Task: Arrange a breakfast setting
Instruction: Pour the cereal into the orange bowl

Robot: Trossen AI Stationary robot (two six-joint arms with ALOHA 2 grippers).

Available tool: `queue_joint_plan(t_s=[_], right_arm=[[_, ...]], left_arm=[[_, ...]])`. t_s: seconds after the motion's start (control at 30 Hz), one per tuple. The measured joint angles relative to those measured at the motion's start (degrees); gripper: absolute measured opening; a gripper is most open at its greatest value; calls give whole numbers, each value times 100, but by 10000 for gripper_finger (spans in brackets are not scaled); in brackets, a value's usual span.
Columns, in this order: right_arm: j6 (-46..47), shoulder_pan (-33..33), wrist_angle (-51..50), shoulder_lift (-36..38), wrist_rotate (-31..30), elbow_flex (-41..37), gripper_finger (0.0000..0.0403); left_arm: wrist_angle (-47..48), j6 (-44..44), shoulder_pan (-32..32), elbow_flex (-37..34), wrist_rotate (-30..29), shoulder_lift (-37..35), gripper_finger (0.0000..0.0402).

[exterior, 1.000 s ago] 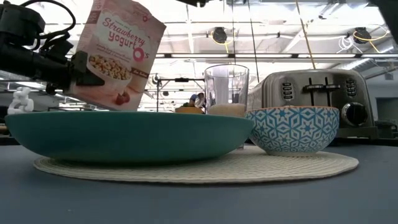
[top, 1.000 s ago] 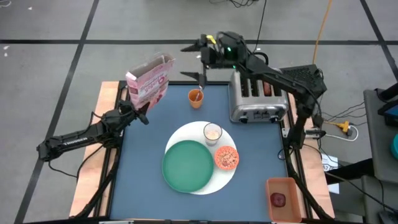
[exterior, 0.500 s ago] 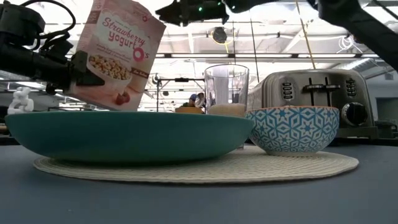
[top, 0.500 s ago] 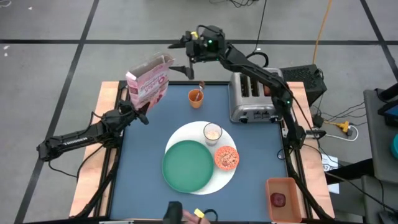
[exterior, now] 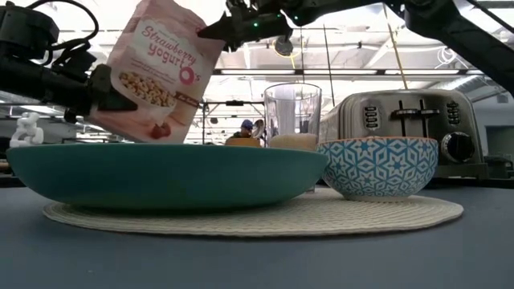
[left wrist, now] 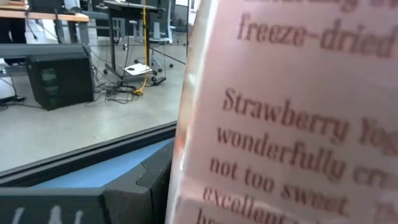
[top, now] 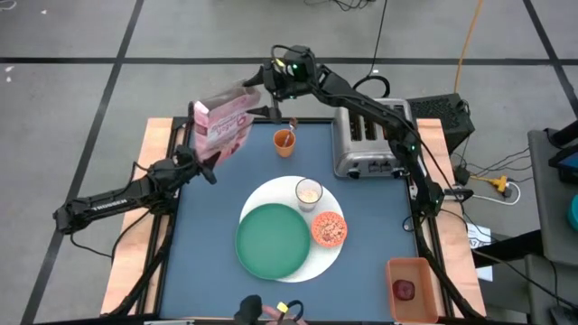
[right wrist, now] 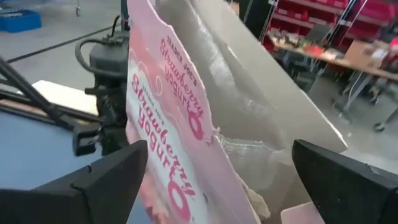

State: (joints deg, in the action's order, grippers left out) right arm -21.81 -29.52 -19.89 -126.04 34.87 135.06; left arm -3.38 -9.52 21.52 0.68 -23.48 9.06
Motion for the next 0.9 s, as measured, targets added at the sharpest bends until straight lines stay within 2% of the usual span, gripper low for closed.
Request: queue_joint_plan(t_s=[0.23,0.6,0.9], right_arm=[[-28,38,-587,-19,-3,-2,393],[-898,386,-585,-13,-42,-2,393],[-933,487,-570,-13,-48,-4,393]], left_arm=[[4,39,-2,1,42,-2,198],[2,33,-2,-1,36,-4,198],[2,33,-2,-4,34,-4,198]])
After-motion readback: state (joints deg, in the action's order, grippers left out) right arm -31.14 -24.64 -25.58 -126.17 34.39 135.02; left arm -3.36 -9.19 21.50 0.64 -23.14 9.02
